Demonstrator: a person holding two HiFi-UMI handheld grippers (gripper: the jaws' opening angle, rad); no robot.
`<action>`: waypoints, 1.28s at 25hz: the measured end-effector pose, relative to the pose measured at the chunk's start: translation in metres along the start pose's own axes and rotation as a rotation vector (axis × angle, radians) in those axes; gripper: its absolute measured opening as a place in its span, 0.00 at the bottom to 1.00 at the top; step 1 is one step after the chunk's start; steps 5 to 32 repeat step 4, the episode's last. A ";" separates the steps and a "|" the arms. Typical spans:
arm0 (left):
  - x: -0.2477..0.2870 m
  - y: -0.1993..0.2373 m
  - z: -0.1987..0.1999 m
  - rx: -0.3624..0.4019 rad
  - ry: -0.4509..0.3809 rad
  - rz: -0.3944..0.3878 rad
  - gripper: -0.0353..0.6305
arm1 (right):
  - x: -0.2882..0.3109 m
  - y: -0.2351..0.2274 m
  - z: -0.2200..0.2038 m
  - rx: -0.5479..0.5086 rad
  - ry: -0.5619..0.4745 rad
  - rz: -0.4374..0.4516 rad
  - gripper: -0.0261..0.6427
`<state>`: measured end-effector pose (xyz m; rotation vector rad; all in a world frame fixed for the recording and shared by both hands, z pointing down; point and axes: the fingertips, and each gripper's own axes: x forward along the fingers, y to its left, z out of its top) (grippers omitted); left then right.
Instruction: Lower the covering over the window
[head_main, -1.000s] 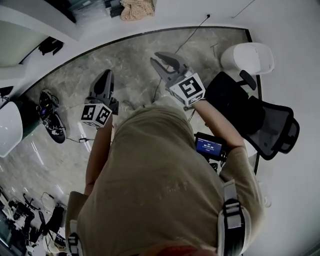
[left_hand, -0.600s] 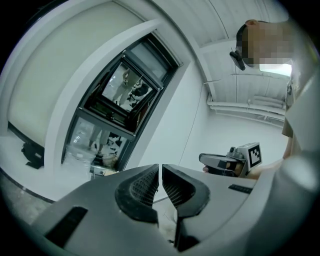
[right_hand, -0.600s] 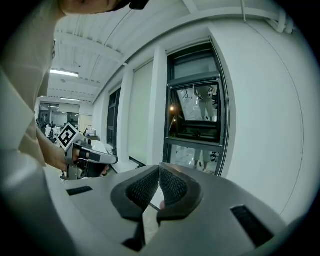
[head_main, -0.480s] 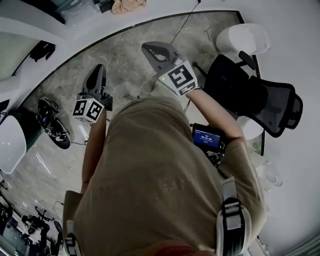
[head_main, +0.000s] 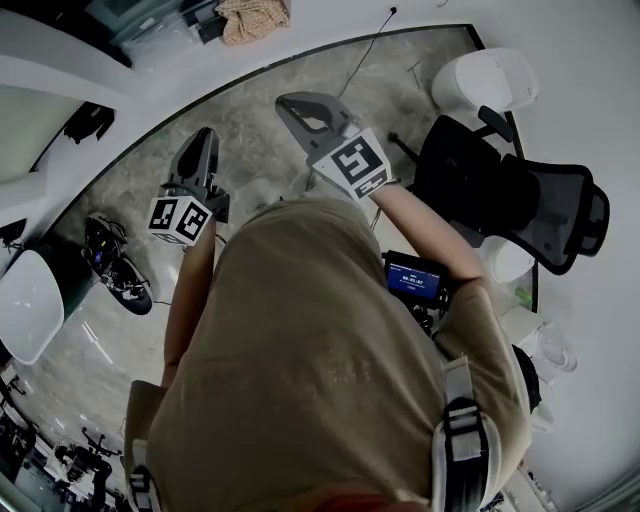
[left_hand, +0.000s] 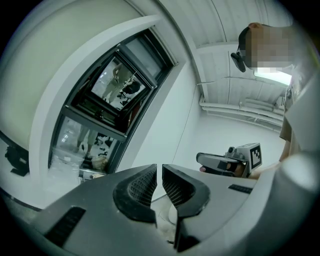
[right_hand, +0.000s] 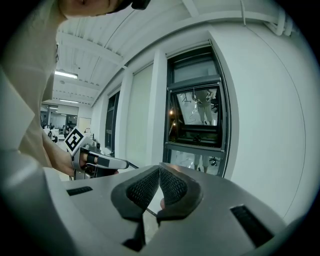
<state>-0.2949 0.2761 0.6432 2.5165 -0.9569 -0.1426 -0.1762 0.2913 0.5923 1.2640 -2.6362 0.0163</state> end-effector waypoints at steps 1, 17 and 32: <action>0.004 -0.005 -0.002 -0.005 0.004 -0.009 0.09 | -0.004 -0.002 -0.001 0.006 0.002 0.001 0.04; 0.014 -0.023 -0.016 -0.031 0.027 -0.041 0.09 | -0.021 -0.005 -0.011 0.038 0.021 -0.003 0.04; 0.014 -0.023 -0.016 -0.031 0.027 -0.041 0.09 | -0.021 -0.005 -0.011 0.038 0.021 -0.003 0.04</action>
